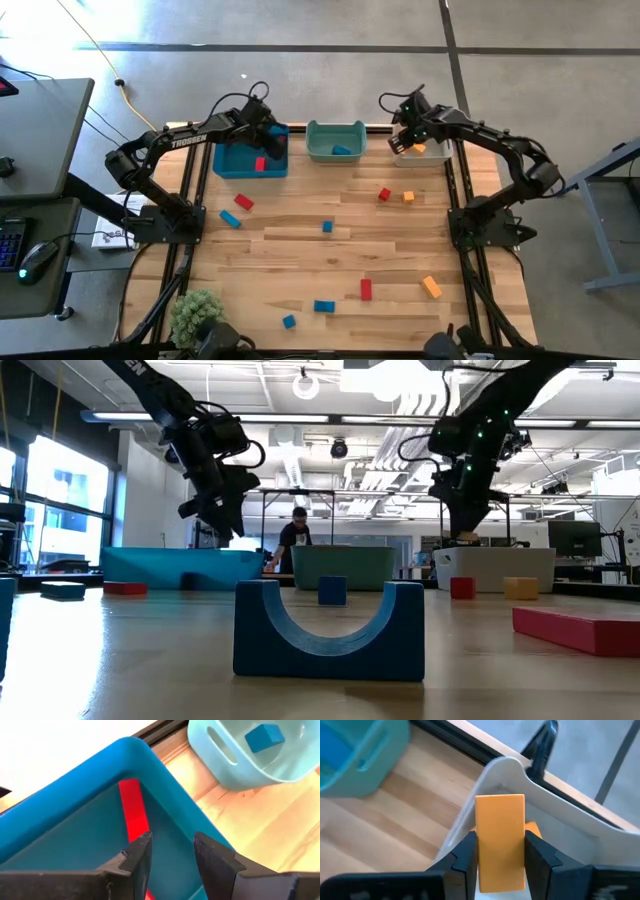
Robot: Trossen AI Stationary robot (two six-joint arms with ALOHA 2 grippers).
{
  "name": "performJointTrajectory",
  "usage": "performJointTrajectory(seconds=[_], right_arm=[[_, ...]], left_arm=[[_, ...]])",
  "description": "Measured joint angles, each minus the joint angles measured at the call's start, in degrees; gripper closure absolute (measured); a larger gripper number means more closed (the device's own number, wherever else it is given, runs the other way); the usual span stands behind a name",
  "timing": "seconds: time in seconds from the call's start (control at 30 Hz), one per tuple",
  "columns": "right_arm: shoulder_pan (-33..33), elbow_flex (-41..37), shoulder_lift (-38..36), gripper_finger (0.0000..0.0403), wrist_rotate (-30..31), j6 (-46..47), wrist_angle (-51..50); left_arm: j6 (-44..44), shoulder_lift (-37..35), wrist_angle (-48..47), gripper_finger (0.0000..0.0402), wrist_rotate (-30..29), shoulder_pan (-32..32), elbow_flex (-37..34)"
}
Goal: Sort & place blocks by color
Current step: Put the yellow block into the gray bin, then put the blue block into the green bin
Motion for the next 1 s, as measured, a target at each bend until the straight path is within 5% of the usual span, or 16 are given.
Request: performJointTrajectory(seconds=[0.57,1.0], right_arm=[[-7.35,-0.72,0.13,0.0239,0.03,-1.74,-0.88],[-7.39,-0.72,0.17,0.0236,0.12,-3.82,0.02]], left_arm=[[-0.70,-0.02,8.04,0.0261,0.09,-6.28,0.00],[-8.41,-0.98,3.67,0.0166,8.99,-7.41,0.00]])
